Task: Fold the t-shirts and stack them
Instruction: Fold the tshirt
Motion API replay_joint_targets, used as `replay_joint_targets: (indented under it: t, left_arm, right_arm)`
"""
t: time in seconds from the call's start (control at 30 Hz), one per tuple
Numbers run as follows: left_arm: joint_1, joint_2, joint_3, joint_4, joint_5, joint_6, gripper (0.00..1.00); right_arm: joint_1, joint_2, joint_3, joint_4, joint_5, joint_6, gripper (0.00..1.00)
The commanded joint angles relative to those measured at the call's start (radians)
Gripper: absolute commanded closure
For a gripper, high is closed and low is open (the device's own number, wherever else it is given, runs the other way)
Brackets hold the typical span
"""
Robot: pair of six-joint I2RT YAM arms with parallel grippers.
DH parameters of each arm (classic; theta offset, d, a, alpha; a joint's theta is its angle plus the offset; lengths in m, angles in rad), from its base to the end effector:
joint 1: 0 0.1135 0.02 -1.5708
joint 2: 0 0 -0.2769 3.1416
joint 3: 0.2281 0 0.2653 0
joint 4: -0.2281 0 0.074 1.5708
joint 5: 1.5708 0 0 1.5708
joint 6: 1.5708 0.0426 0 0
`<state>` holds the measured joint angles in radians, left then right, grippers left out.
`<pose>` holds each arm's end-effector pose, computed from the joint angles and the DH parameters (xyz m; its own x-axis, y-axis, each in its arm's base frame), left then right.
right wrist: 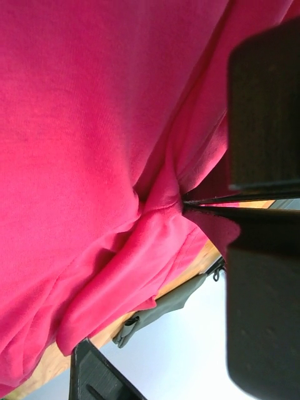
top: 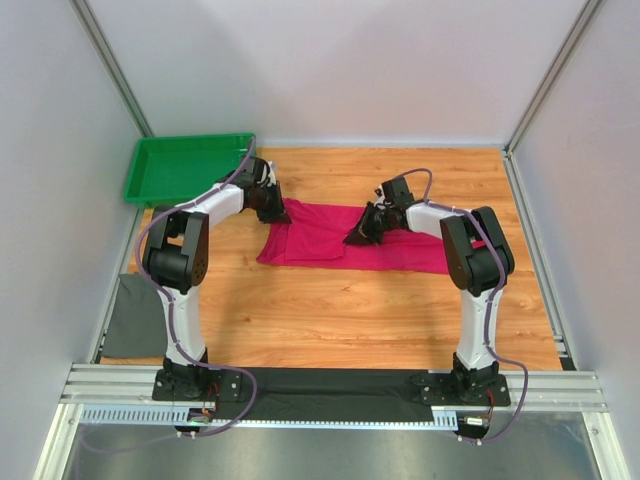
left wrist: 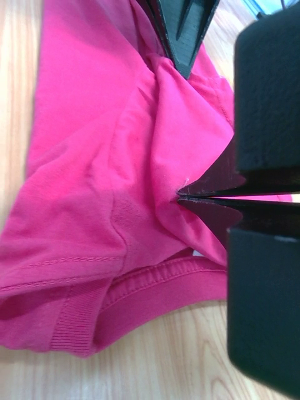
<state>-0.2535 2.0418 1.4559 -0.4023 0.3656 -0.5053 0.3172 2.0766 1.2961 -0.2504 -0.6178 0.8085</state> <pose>0.4383 -0.1293 0.1723 -0.9129 -0.2305 -0.3369 -0.0197 0.8493 -0.5276 0.4065 0.1594 0.1233 -0.9513 0.3082 0.0044 0.2185 0.6642 0.7149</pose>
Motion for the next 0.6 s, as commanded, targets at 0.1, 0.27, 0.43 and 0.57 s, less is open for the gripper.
replay_joint_targets:
  t: [0.1, 0.27, 0.43, 0.57]
  left_arm:
    - [0.008, 0.018, 0.020, 0.057, -0.024, -0.033, 0.99]
    - [0.008, -0.015, 0.015, -0.021, -0.098, -0.021, 0.89]
    - [0.008, -0.156, -0.017, -0.105, -0.130, -0.010, 0.63]
    - [-0.018, -0.325, -0.071, -0.139, -0.120, -0.019, 0.56]
  right_arm:
    - [-0.018, 0.020, 0.037, -0.027, 0.015, -0.043, 1.00]
    - [-0.020, 0.028, 0.078, -0.082, 0.016, -0.087, 0.95]
    - [-0.035, -0.074, 0.167, -0.347, 0.091, -0.198, 0.70]
    - [-0.085, -0.200, 0.203, -0.515, 0.258, -0.379, 0.50]
